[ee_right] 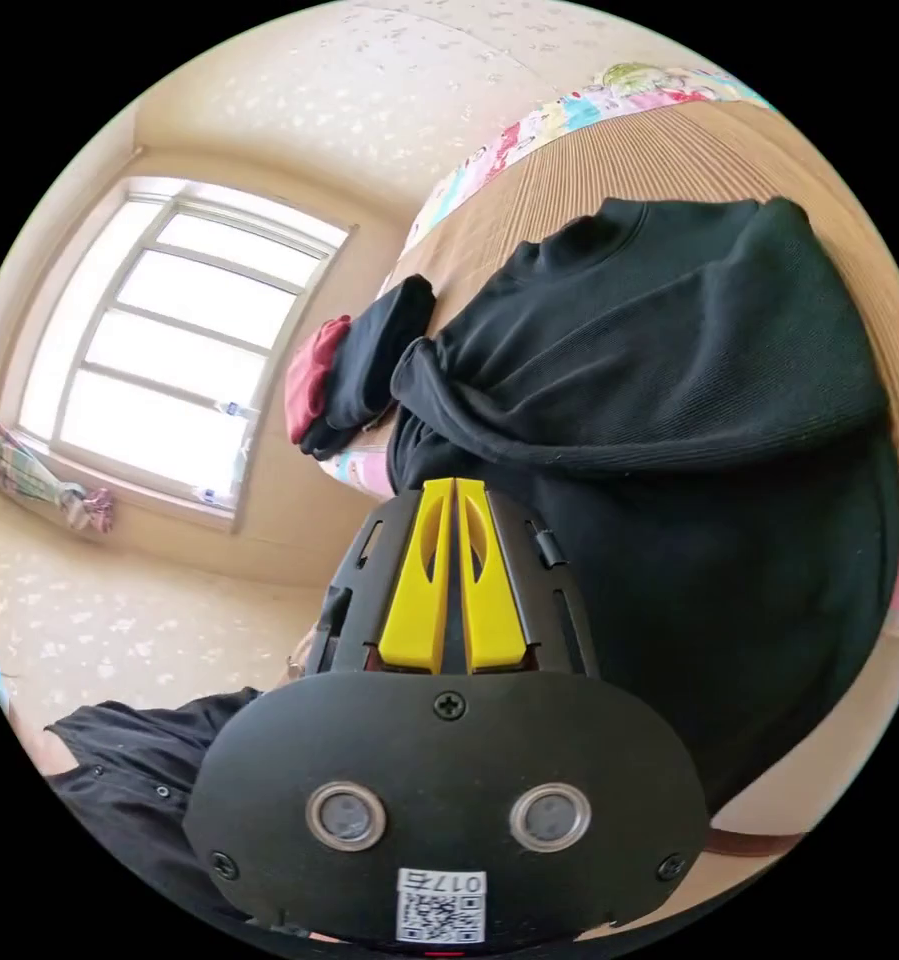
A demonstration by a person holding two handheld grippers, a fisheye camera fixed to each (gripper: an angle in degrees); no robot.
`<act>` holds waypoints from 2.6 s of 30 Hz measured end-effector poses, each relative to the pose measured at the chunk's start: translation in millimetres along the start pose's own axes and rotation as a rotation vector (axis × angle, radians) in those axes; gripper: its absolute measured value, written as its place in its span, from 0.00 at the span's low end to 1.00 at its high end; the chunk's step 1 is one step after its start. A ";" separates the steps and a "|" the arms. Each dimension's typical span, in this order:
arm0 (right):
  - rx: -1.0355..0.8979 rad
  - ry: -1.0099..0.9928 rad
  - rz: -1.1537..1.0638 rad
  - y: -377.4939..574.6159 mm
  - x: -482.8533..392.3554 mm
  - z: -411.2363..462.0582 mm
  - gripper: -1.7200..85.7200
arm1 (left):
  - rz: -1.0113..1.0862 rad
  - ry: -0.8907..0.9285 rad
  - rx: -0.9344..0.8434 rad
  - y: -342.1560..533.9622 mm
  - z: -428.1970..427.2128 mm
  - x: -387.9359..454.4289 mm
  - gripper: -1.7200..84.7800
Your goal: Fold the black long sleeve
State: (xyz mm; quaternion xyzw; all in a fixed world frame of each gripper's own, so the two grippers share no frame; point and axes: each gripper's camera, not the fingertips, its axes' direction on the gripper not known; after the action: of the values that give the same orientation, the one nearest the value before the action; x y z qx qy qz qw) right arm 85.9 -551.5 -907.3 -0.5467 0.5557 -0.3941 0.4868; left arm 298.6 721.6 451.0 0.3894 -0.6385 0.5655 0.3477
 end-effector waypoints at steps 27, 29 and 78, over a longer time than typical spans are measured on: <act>-0.113 -0.107 -0.077 134.1 60.1 65.1 0.02 | 1.253 -0.918 -0.068 192.8 429.5 204.2 0.09; -0.082 -0.146 -0.054 141.1 74.0 56.0 0.02 | 1.173 -0.989 -0.186 183.5 474.0 156.7 0.11; -0.100 0.088 -0.226 59.1 73.5 128.0 0.13 | 0.755 0.045 0.666 91.6 27.4 87.8 0.05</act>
State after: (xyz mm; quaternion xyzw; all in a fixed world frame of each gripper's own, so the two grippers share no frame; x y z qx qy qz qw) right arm 202.4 -606.9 -1000.3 -0.6117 0.5304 -0.4417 0.3865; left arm 177.0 690.5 484.0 0.2088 -0.5120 0.8331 -0.0108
